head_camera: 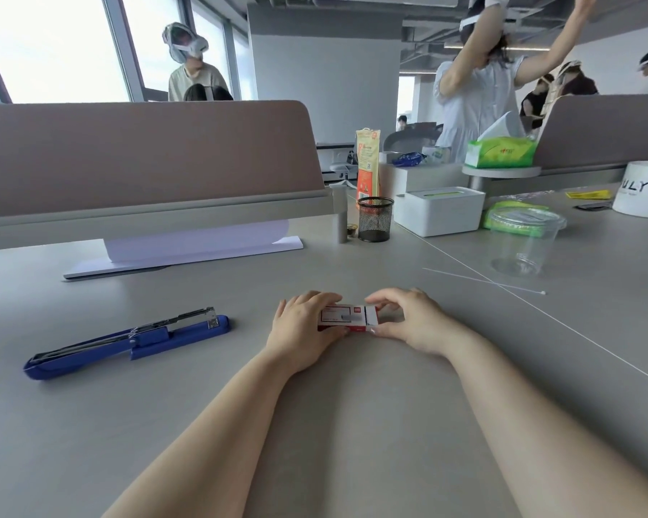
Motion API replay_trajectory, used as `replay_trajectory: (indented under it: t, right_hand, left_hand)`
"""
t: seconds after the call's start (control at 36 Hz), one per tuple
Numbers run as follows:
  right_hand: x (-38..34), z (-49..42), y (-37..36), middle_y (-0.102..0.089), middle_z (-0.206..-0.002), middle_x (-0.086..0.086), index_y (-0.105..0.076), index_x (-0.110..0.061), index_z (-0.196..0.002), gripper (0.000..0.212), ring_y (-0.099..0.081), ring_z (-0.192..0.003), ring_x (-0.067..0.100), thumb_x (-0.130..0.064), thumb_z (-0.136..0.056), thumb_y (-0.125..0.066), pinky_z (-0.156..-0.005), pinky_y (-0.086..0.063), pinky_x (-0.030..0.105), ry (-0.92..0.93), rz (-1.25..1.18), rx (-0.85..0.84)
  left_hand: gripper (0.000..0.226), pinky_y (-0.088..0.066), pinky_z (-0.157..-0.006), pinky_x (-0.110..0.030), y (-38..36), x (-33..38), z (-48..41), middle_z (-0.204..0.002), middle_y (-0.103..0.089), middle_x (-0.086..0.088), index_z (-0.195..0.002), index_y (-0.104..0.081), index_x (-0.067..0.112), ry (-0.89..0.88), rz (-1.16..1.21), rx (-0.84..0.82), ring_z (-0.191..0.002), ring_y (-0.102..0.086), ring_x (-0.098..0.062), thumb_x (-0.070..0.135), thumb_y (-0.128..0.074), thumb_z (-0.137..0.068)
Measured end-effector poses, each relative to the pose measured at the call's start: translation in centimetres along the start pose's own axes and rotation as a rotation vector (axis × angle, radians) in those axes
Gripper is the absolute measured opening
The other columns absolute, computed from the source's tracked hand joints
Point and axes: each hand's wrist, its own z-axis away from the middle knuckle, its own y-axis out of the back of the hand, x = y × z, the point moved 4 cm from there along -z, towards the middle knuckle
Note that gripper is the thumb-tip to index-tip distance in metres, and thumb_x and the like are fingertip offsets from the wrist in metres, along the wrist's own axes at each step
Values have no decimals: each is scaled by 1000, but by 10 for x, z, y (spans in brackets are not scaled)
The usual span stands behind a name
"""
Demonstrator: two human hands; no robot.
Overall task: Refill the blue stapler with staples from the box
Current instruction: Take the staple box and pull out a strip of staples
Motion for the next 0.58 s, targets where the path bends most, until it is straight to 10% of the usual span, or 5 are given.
replay_trajectory:
  t: [0.58]
  right_hand:
    - [-13, 1, 3, -58, -121, -3, -59, -29, -110, 39, -46, -118, 22, -25, -74, -72, -102, -39, 42, 109, -50, 142]
  left_hand:
    - [44, -42, -95, -39, 9, -3, 2, -117, -57, 0, -112, -59, 26, 66, 89, 94, -111, -49, -26, 24, -75, -71]
